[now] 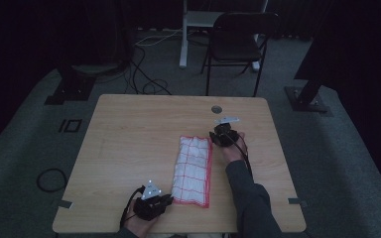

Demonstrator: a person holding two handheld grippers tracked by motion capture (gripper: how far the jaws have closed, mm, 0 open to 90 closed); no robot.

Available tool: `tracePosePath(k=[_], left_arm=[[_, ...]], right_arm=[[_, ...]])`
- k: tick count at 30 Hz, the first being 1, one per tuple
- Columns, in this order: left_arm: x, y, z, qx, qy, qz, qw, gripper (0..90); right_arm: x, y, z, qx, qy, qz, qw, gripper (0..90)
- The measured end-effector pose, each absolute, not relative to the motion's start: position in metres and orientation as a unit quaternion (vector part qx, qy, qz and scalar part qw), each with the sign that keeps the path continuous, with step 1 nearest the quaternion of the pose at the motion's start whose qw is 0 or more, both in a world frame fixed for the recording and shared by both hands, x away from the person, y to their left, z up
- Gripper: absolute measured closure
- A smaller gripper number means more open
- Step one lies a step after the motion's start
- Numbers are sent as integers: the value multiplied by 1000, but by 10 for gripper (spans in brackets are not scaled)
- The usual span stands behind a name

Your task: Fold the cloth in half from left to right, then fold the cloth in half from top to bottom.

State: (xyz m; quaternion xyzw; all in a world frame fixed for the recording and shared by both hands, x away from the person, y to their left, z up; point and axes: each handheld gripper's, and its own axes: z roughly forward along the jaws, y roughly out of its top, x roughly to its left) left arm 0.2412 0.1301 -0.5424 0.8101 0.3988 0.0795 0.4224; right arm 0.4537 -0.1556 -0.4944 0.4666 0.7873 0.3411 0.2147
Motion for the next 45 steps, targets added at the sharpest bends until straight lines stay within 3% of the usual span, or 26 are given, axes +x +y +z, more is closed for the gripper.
tracePosePath(k=[1,13,33,45], left_arm=[[242,131,-540,808,399,80,426,759],[272,134,-514,797,390,114,447,683],[344,141,-495,773,396,149,474,656],[379,120,-494,770,409,160,463,635]], right_arm=[[452,-159,-498,469,786,343,211,696],[442,-166,-508,476,782,355,189,658],[437,-163,-517,475,785,359,171,627],[438,-161,-519,480,783,359,167,616]])
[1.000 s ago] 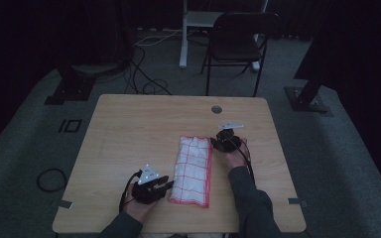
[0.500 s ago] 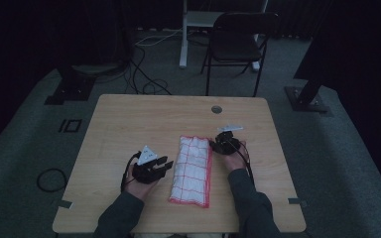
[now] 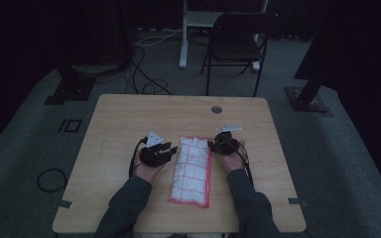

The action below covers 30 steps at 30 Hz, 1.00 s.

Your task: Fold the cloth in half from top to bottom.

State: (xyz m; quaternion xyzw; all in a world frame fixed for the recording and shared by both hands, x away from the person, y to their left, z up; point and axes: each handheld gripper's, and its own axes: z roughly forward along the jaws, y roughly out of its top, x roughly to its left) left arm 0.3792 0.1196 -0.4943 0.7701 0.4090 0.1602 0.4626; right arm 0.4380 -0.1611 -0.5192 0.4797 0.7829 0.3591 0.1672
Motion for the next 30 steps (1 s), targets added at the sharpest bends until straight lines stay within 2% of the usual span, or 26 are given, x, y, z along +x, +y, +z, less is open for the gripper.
tracePosePath(k=[6,22,30], left_arm=[[393,110,-502,768,423,155,456,628],[414,95,-528,778,452,154,409,624],[422,92,-534,775,470,161,391,588]], right_arm=[[439,-156,-522,489,780,351,170,661],[447,-153,-532,502,783,326,171,701],[448,-150,-533,502,782,336,154,627]])
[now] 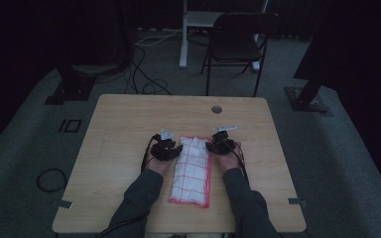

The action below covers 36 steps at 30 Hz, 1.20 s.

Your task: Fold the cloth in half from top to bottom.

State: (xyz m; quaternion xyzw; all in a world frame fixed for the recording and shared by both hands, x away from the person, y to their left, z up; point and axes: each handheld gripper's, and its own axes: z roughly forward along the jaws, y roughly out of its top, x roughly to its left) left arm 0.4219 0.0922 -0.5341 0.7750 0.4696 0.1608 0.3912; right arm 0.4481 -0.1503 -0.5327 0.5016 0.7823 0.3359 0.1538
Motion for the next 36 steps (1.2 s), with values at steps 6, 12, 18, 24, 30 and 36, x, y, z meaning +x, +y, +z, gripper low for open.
tracePosePath(k=[6,12,18,24,30,36], left_arm=[[428,94,-539,766,488,150,391,562],[431,94,-538,761,492,143,398,560],[434,90,-534,759,495,144,397,555],[439,89,-536,753,509,133,396,543],[444,90,-533,740,516,120,415,522],[447,82,-538,750,518,120,395,520]], right_arm=[[450,-148,-534,506,782,328,155,614],[451,-146,-533,507,782,327,154,685],[455,-141,-533,501,787,326,155,816],[459,-137,-534,499,786,327,163,832],[460,-138,-534,499,786,328,161,832],[459,-138,-534,498,786,329,161,831]])
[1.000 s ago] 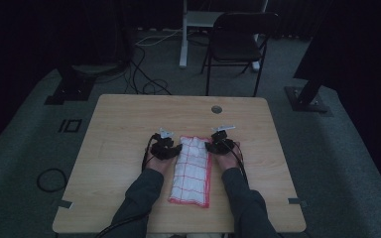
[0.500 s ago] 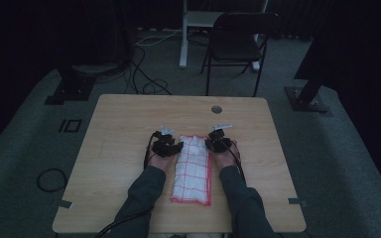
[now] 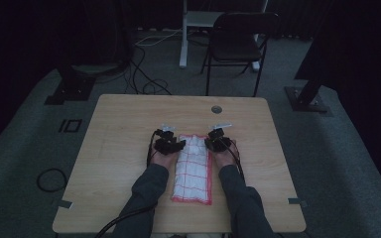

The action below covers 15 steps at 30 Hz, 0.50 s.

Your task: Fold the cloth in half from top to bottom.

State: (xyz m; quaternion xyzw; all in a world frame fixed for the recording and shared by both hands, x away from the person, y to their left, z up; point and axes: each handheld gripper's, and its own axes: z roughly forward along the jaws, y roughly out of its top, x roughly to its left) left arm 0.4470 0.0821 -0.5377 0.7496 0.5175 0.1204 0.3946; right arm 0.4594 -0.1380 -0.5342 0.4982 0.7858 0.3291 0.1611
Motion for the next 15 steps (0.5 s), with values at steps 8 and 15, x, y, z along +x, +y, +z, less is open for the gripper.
tracePosePath(k=[8,15], left_arm=[[449,79,-539,753,522,119,383,574],[449,78,-537,761,523,97,372,837]], right_arm=[[460,-140,-534,504,782,334,152,838],[458,-140,-532,502,782,336,156,844]])
